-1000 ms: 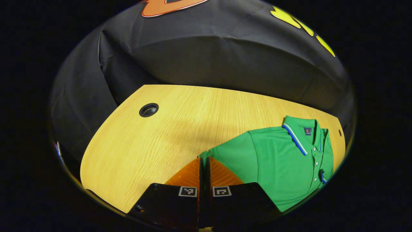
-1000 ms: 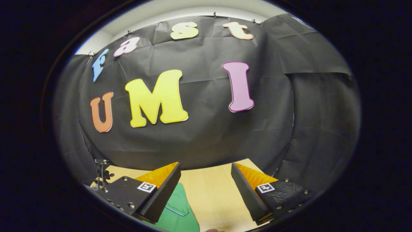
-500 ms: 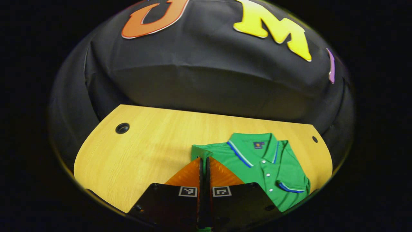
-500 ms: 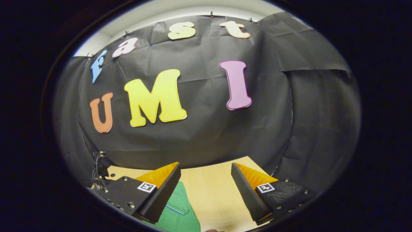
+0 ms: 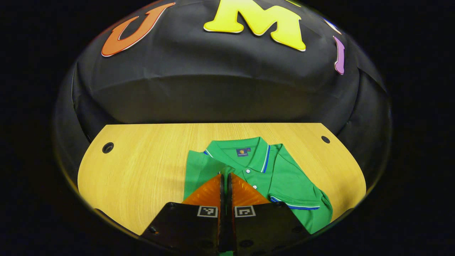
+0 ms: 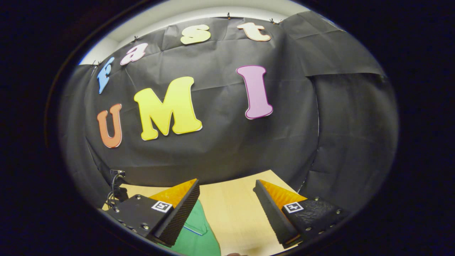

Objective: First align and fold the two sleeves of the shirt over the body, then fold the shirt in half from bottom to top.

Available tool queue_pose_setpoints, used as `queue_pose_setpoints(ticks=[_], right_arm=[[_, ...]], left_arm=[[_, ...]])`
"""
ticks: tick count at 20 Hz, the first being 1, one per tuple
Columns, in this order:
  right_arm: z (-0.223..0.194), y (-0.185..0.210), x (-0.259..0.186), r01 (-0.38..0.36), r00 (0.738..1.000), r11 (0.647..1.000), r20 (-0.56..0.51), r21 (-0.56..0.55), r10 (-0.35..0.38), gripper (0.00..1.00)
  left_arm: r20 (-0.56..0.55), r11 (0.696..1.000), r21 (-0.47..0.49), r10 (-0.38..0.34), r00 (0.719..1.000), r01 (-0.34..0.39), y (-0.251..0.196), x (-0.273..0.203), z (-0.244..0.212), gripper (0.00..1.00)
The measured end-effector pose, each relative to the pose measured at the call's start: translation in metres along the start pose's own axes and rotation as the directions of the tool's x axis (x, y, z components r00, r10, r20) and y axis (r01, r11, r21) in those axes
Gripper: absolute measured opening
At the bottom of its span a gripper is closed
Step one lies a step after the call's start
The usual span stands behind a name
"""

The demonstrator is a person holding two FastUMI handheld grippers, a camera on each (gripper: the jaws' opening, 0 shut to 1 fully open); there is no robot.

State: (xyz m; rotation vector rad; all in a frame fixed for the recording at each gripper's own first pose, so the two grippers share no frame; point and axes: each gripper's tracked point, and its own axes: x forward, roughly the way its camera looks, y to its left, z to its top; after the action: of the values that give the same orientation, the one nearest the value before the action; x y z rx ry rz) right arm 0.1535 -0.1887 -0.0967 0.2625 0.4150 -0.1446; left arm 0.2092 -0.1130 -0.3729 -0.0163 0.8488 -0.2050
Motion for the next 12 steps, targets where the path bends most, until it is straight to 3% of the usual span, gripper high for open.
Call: queue_pose_setpoints(ticks=[4,7,12], right_arm=[[-0.008,0.001,-0.004,-0.009,1.000,1.000,-0.014,0.005,0.009,0.98],[-0.021,0.008,-0.008,-0.022,0.999,1.000,-0.042,0.010,0.023,0.98],[-0.040,0.021,-0.026,-0.048,0.996,0.999,-0.080,-0.001,0.048,0.98]], left_arm=[[-0.063,0.997,0.019,-0.070,0.996,0.071,-0.022,0.009,-0.019,0.04],[-0.039,0.992,0.130,0.009,0.999,-0.003,-0.008,-0.001,-0.021,1.00],[0.025,0.991,0.134,-0.028,0.999,0.024,-0.016,-0.057,-0.017,1.00]])
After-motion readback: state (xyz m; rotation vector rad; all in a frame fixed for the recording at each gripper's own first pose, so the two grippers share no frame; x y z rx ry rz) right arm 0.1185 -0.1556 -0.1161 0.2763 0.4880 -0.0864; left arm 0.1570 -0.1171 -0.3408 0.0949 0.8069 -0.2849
